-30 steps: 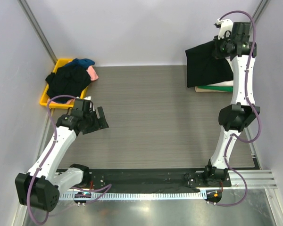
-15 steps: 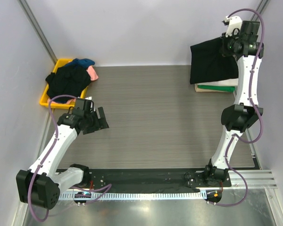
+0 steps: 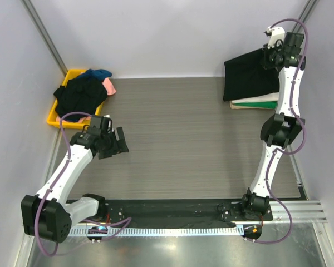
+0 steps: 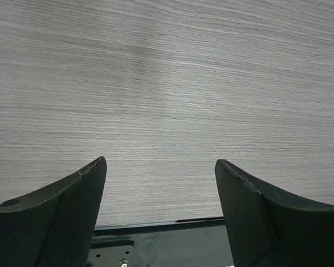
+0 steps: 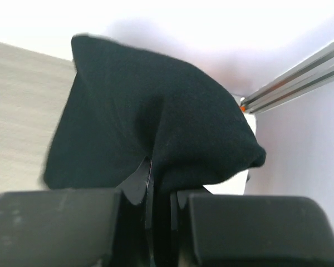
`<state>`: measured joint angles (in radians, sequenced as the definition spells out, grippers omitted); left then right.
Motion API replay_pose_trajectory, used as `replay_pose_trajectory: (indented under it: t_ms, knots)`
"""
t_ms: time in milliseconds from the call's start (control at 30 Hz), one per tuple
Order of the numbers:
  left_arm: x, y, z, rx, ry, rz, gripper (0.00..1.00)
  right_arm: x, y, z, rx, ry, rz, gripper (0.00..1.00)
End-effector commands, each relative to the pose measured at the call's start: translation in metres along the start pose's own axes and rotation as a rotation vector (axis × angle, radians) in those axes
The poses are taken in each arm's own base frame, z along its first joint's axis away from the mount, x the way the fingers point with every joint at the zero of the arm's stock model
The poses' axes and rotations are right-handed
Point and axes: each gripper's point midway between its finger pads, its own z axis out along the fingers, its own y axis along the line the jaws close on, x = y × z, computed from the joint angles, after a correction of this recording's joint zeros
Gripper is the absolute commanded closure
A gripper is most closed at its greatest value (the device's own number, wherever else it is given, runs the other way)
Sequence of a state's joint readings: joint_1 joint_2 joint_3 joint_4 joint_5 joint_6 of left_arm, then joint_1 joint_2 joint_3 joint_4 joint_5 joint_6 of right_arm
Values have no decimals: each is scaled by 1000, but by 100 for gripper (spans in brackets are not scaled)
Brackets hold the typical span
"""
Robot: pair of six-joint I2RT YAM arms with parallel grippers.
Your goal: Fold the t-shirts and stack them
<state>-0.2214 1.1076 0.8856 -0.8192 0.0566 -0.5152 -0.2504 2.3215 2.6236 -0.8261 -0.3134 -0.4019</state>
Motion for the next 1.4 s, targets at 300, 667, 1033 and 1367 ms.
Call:
replay_pose_trajectory:
  t_ms: [300,667,1033,1367]
  knots:
    - [-6,-6,-4,29,-41,12,20,-37,-141,42,481,-484,305,0]
    - [-11,-11,-17,66,-98,19,21,-100,-132,-121,786,-547,485,0]
    - [-24,-11,-43,87,-218,21,19,-54,165,-199,79,-445,640,0]
    - [-36,12,-60,-33,-333,-32,19,161,384,-250,-419,-83,746,0]
